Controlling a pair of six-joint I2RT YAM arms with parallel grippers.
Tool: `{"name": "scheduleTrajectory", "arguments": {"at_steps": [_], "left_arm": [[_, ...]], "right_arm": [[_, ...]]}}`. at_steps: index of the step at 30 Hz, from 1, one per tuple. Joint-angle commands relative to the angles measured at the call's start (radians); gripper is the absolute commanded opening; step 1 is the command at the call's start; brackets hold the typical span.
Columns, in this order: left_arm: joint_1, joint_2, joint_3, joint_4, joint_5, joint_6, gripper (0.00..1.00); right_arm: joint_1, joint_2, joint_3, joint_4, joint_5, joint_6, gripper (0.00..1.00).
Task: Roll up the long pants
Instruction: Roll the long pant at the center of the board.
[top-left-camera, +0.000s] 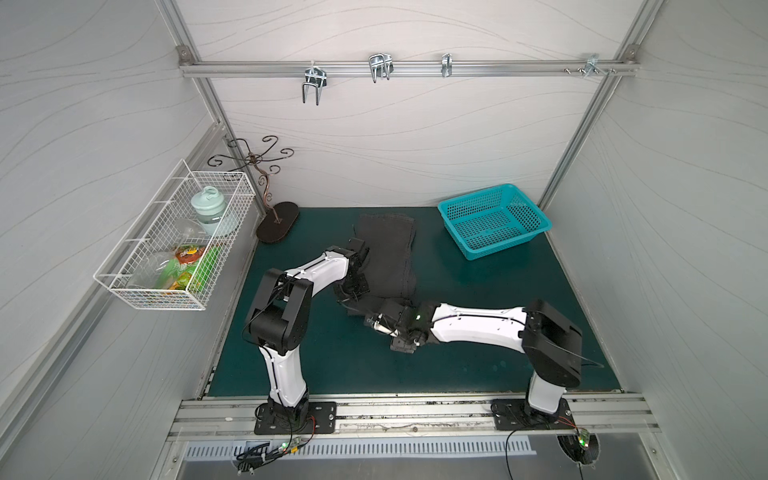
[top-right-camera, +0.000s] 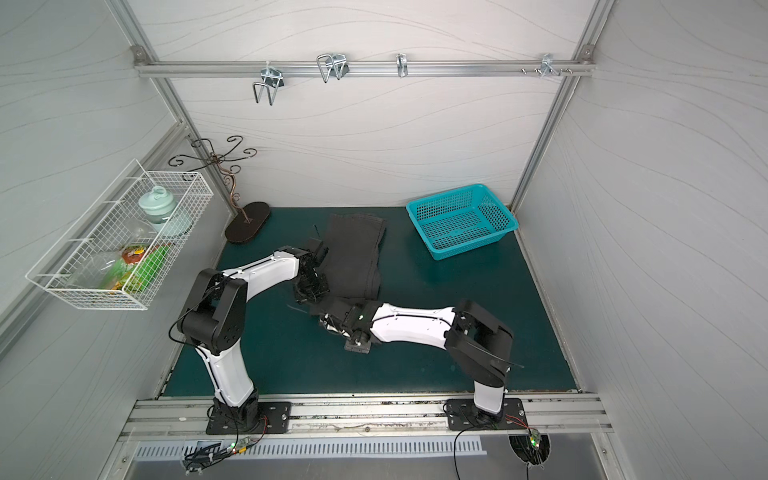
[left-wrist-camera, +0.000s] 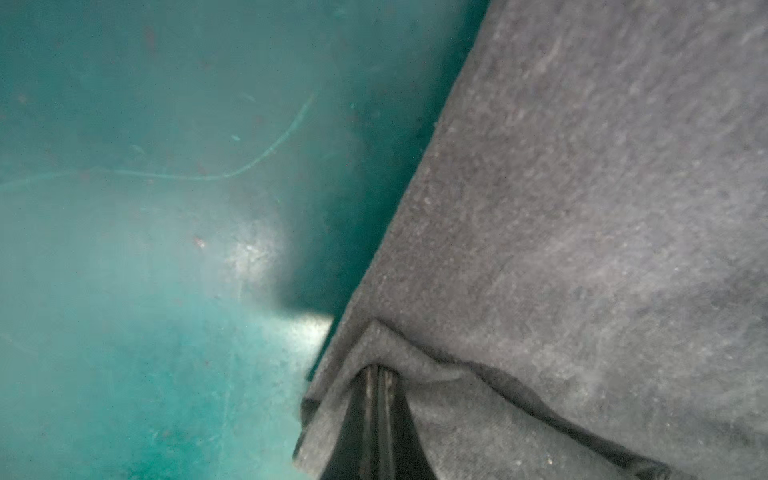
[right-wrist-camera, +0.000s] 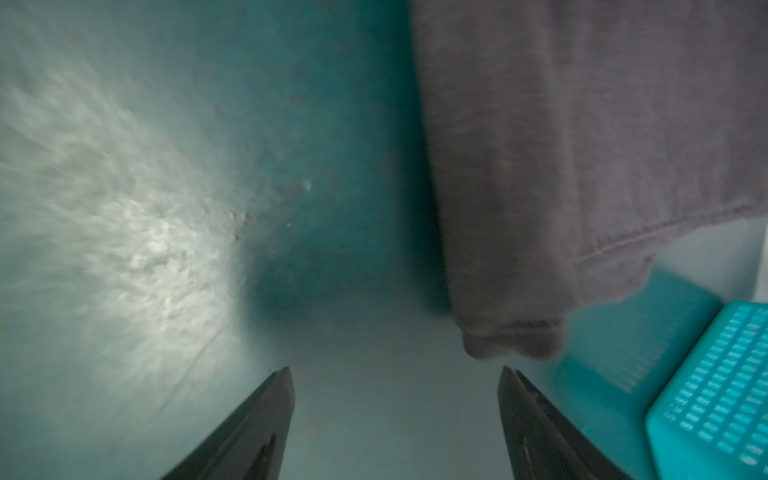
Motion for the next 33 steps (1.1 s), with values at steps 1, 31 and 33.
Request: {"name": "scheduleTrajectory", "arguments": {"at_steps": [1,31,33], "left_arm": [[0.006,0.045,0.006,0.053,0.001,0.025,0.00],[0.011,0.038,-0.039,0.057,0.035,0.060,0.00],[0.014,0.039,-0.035,0.056,0.037,0.063,0.00]], "right_arm": [[0.023,0.015,-0.041,0.100,0.133,-0.102,0.83],[-0.121,0.263,0.015,0.307,0.263,-0.269,0.11],[-0.122,0.264,0.021,0.297,0.257,-0.261,0.00]]}}
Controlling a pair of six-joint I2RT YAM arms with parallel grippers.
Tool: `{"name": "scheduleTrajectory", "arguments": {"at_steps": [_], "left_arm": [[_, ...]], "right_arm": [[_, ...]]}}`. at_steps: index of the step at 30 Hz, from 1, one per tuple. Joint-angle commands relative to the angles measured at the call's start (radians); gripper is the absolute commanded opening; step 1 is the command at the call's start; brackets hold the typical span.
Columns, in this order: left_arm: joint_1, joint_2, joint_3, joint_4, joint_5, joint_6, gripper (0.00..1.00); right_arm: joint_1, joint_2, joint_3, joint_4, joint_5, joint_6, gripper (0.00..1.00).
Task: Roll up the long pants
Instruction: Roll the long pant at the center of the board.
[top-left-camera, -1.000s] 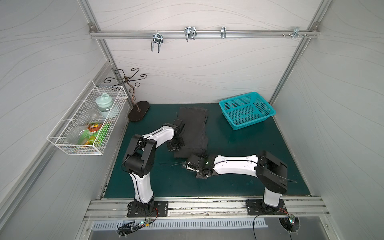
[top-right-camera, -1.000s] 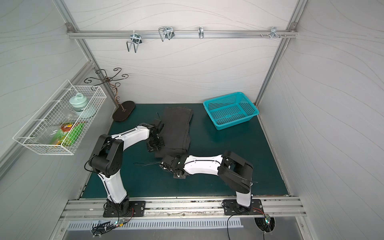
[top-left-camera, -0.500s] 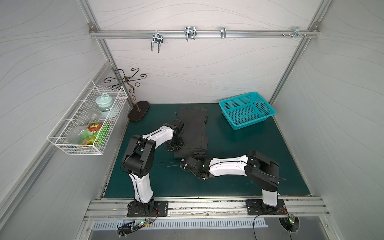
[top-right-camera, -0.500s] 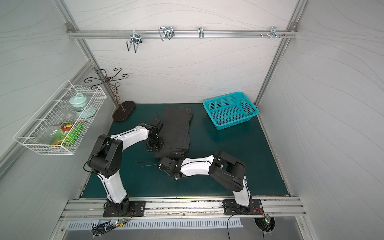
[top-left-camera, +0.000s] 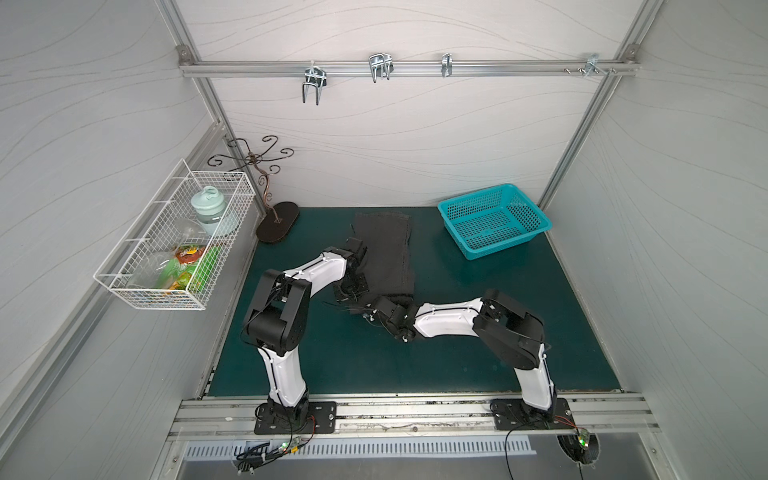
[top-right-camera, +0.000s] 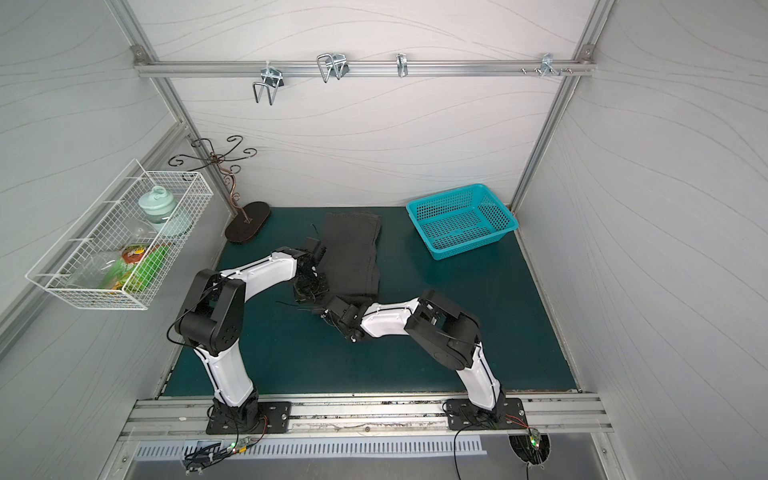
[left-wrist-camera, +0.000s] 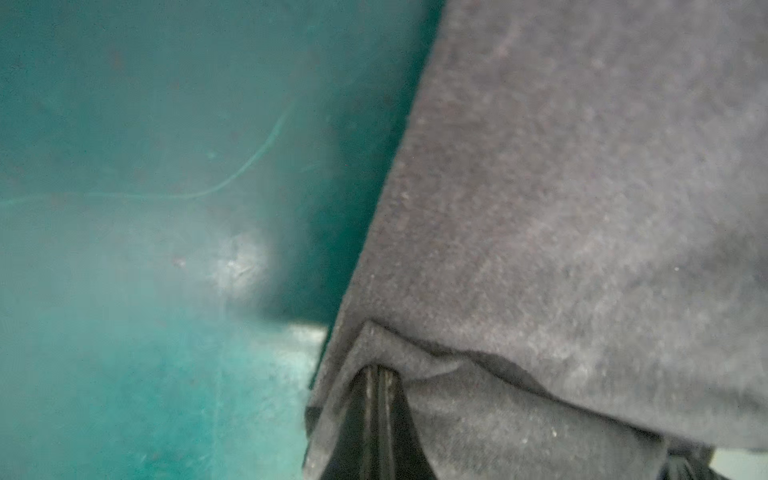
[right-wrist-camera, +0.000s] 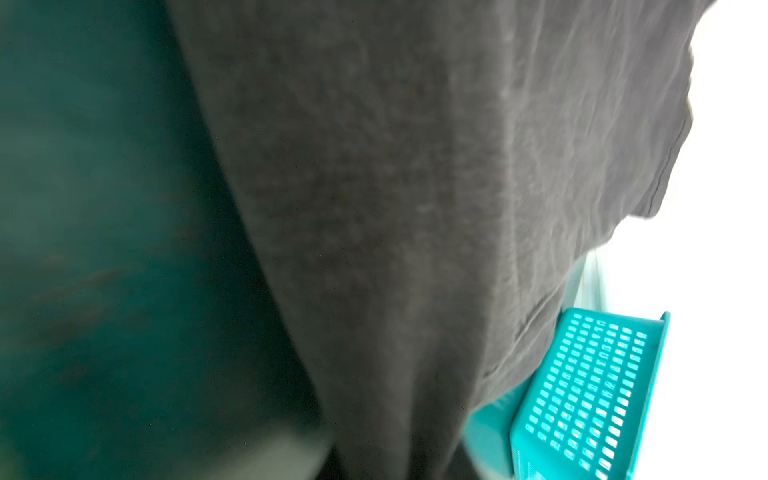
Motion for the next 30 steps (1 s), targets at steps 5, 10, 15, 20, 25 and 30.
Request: {"name": "scheduleTrajectory", "arguments": {"at_steps": [5,10,15,20,25,30], "left_arm": [[0.010,0.056,-0.011,0.007,0.004,0.027,0.00],[0.012,0.057,0.013,-0.014,0.001,0.042,0.00],[0.012,0.050,0.054,-0.059,-0.019,0.074,0.00],[0.013,0.039,0.095,-0.113,-0.050,0.119,0.00],[0.016,0.014,0.151,-0.191,-0.086,0.160,0.00],[0.024,-0.022,0.248,-0.291,-0.157,0.192,0.00]], "right_arm": [[-0.014,0.037,0.006,-0.092,-0.056,0.038,0.00],[0.006,0.017,0.038,-0.196,-0.131,0.073,0.00],[0.033,0.016,0.114,-0.371,-0.252,0.121,0.00],[0.076,0.017,0.165,-0.492,-0.373,0.149,0.00],[0.091,0.011,0.162,-0.522,-0.453,0.162,0.00],[0.074,0.020,0.166,-0.538,-0.542,0.191,0.00]]}}
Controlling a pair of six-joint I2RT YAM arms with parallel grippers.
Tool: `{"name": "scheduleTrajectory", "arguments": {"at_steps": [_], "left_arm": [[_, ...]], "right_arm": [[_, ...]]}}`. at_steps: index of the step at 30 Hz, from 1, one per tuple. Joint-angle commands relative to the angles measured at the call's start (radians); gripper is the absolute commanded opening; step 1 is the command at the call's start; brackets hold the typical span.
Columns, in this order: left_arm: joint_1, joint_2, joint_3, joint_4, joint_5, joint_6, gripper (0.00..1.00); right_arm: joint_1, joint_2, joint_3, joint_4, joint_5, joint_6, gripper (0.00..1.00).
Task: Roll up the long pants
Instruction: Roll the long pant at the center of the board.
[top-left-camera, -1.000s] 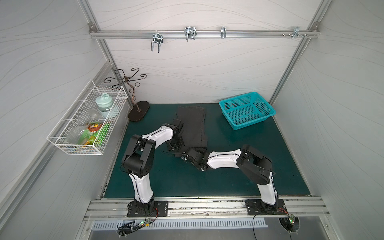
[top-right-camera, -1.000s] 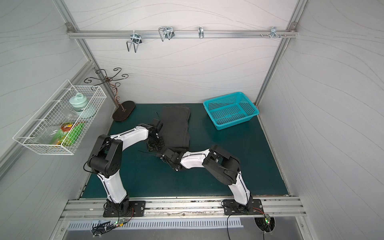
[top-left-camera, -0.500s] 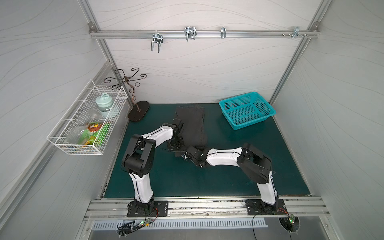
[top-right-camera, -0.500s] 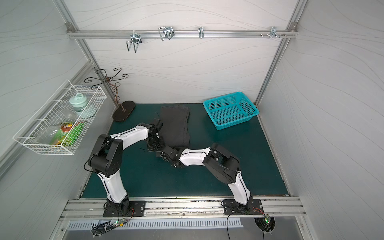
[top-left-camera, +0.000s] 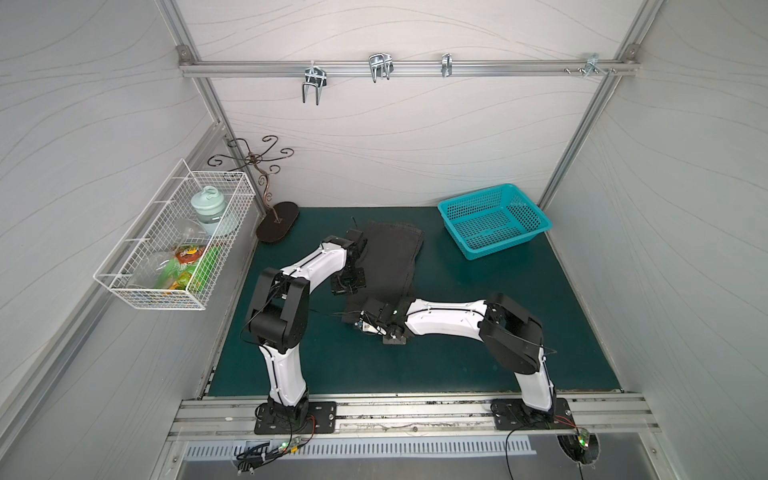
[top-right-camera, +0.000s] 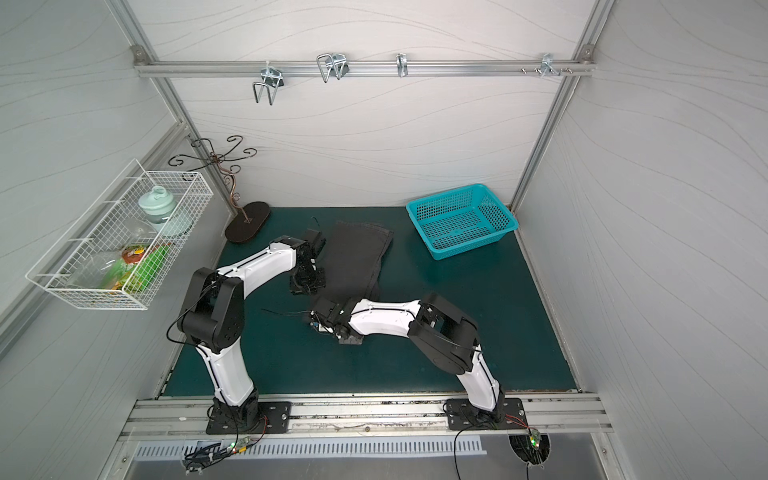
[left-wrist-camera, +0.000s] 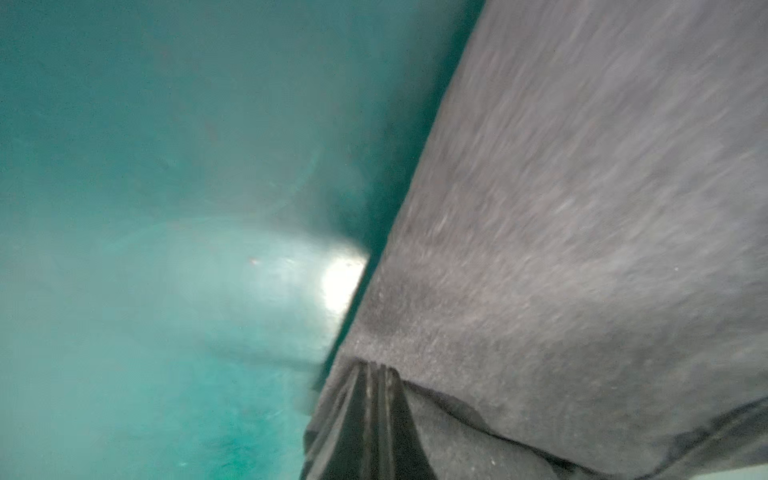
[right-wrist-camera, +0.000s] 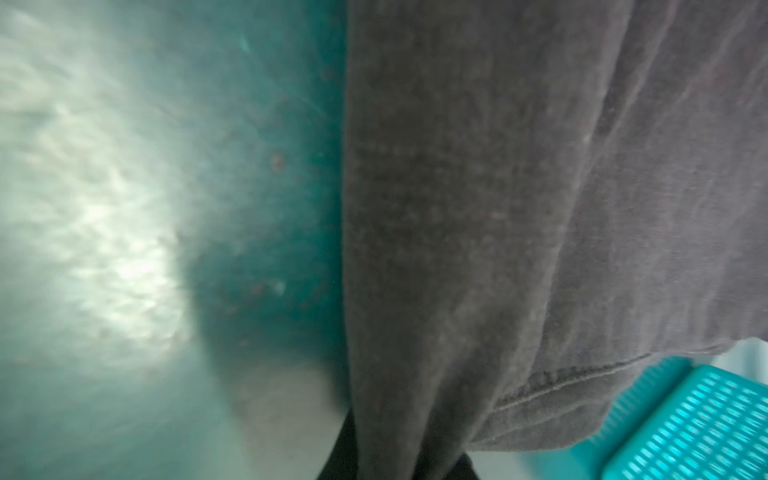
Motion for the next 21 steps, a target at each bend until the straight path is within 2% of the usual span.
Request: {"name": "scheduleTrajectory", "arguments": {"at_steps": [1,11,21], "left_arm": [[0.009,-0.047,0.101,-0.104,-0.083,0.045,0.01],[0.019,-0.131,0.285,-0.243,-0.156,0.080,0.03],[0.020,-0.195,0.277,-0.283,-0.143,0.072,0.00]], "right_arm": [[-0.001,0.030,-0.017,-0.119,-0.241,0.038,0.00],[-0.108,0.100,0.084,-0.216,-0.641,0.113,0.00],[-0.238,0.260,0.250,-0.353,-0.941,0.151,0.00]]}}
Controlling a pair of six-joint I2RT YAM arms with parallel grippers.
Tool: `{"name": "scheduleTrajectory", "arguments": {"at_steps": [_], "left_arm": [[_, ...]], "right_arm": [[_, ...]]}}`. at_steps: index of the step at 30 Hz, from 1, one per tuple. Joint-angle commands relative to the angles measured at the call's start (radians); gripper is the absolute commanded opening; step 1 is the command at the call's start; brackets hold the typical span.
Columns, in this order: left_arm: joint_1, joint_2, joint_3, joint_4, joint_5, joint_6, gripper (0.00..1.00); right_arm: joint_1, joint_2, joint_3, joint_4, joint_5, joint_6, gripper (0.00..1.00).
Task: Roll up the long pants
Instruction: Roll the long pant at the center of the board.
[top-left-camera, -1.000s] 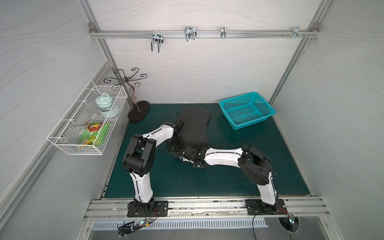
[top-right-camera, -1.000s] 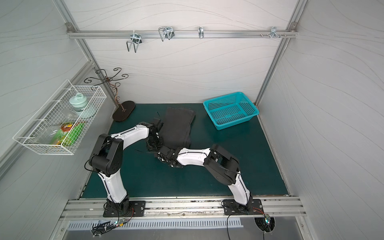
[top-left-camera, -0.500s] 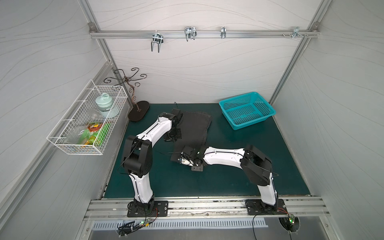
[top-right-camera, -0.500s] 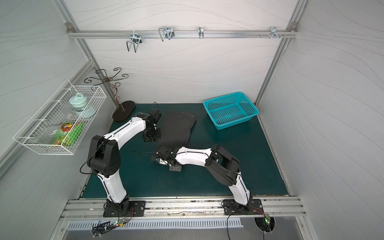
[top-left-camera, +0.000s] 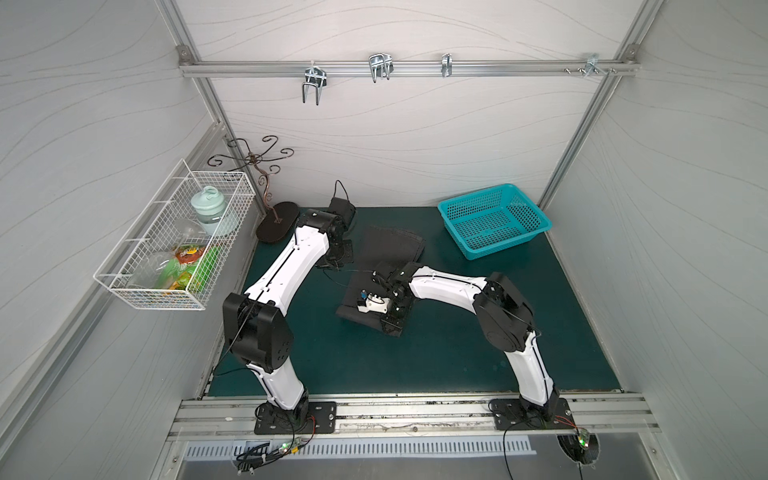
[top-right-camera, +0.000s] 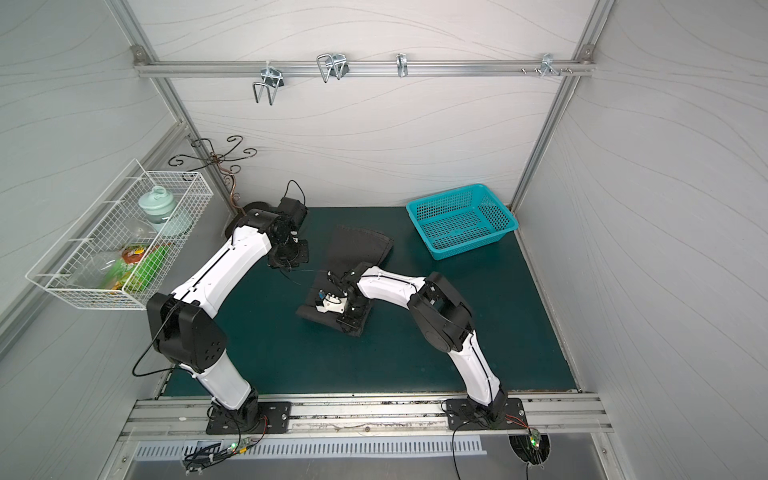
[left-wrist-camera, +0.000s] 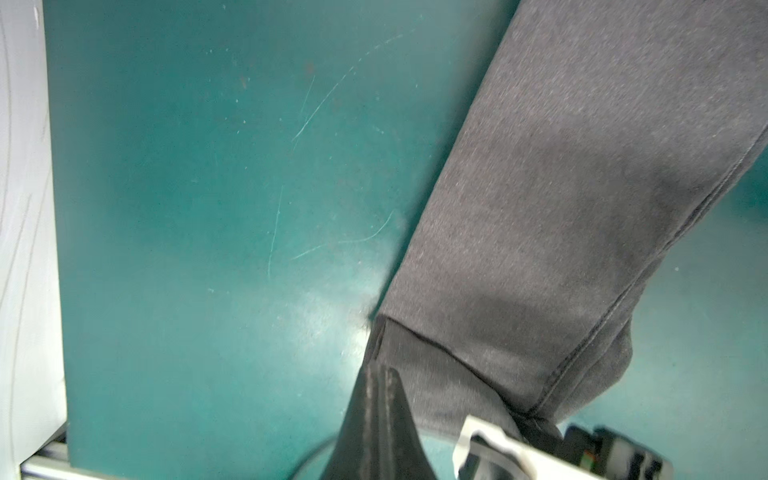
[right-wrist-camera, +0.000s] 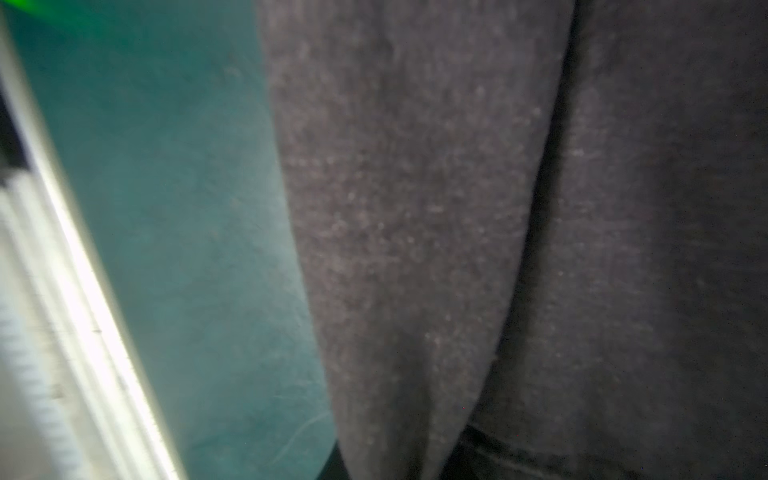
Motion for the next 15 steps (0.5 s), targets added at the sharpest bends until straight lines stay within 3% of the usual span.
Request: {"name": "scheduleTrajectory", "arguments": {"at_steps": [1,7,12,15], "left_arm": [[0.004,-0.041,-0.001,-0.036,-0.004,0.002,0.00],[0.004,-0.097,-0.081,-0.045,0.026,-0.008,0.00],[0.004,-0.160,-0.164,-0.030,0.059,-0.027,0.00],[0.002,-0.210,-0.231,0.003,0.099,-0.038,0.11]], "right_arm": [[-0.013,0.134,0.023,-0.136,-0.191,0.034,0.00],[-0.078,0.227,0.163,-0.243,-0.316,0.050,0.00],[-0.116,0.288,0.229,-0.300,-0.346,0.080,0.00],[-0.142,0.335,0.260,-0.341,-0.367,0.101,0.00]]}}
